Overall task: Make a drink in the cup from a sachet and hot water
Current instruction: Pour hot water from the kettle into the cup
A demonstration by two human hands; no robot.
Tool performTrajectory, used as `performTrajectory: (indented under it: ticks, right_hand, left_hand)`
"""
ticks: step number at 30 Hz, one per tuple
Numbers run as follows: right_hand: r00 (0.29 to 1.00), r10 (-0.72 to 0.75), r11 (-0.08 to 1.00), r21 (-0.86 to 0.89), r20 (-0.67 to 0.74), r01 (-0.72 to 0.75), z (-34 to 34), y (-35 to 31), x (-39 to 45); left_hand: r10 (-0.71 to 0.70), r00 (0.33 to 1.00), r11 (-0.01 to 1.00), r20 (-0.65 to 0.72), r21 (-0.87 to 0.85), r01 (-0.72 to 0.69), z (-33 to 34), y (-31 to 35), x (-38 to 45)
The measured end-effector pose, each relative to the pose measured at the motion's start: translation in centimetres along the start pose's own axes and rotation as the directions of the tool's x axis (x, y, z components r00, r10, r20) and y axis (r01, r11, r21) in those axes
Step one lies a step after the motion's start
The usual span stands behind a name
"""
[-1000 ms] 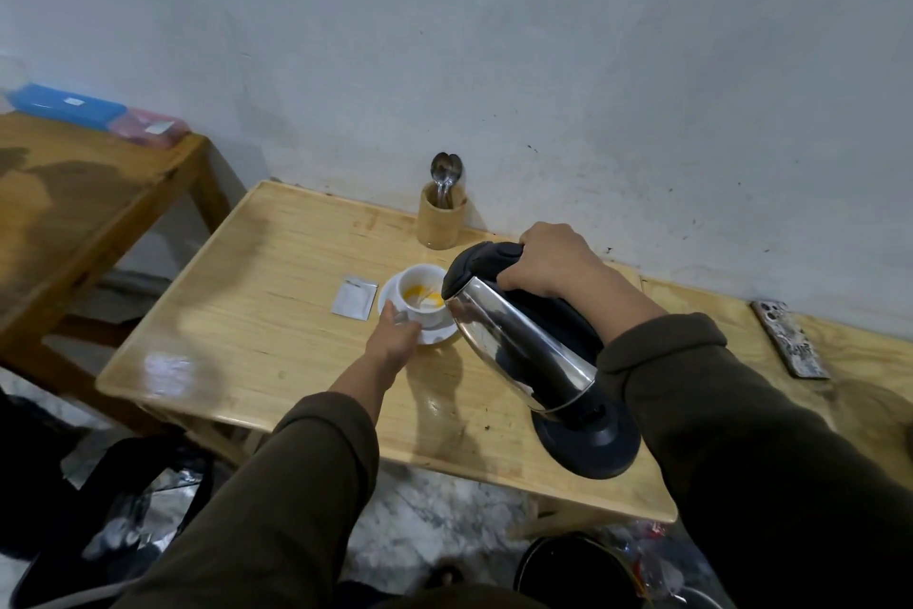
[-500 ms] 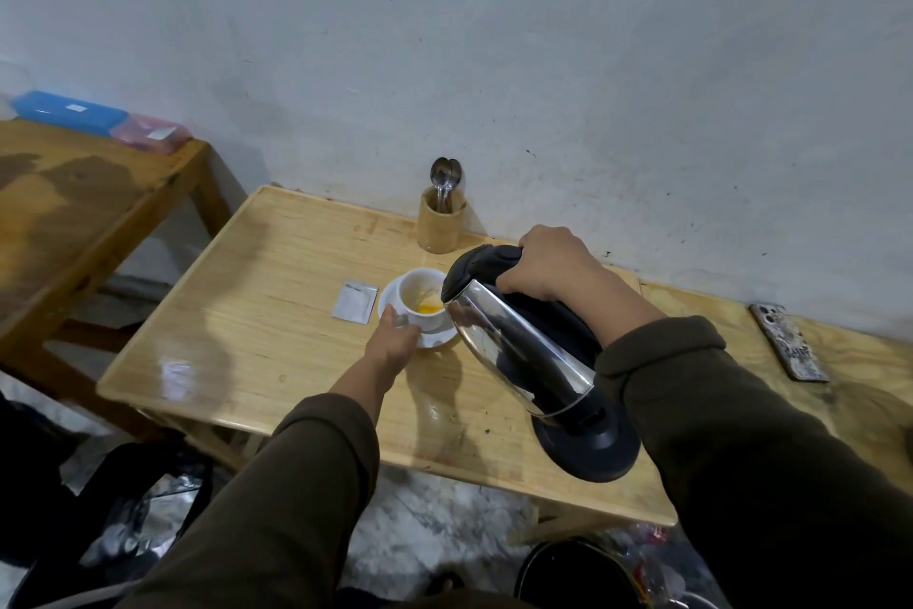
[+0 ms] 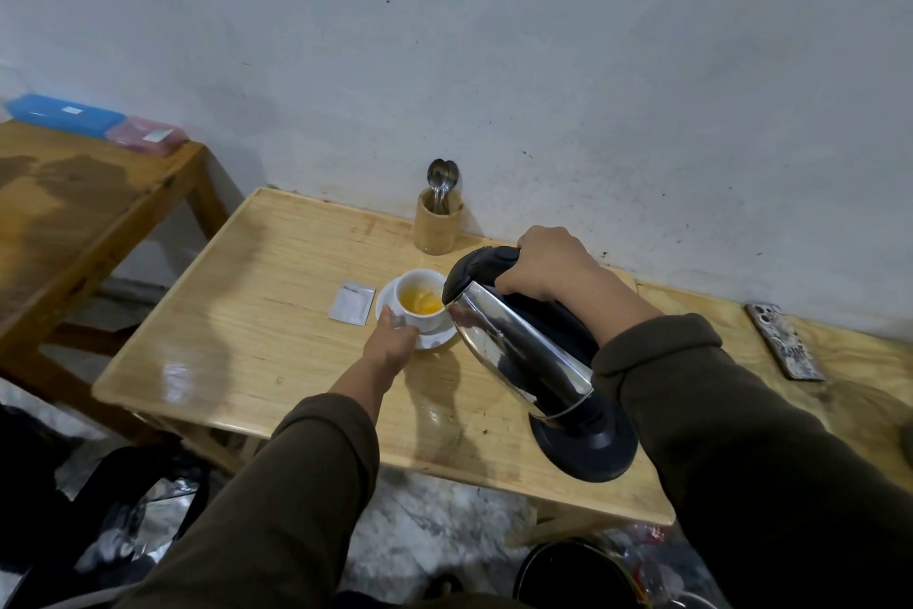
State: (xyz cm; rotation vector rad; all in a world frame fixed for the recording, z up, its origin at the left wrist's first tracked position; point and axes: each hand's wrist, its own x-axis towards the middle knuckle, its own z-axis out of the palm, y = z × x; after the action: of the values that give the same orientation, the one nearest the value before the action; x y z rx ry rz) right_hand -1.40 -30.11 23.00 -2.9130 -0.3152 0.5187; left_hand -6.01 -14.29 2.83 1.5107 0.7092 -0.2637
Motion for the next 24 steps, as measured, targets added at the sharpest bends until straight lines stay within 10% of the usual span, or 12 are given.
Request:
performTrajectory:
  ticks: [24]
  right_hand:
    - [1.0,0.014,1.0,-0.004,-0.026,-0.014,0.2,-0.17,-0.11]
  left_hand:
    - [-0.027,1.0,0.996,-0.003,0.08,0.028,-0.05,0.78,-1.04]
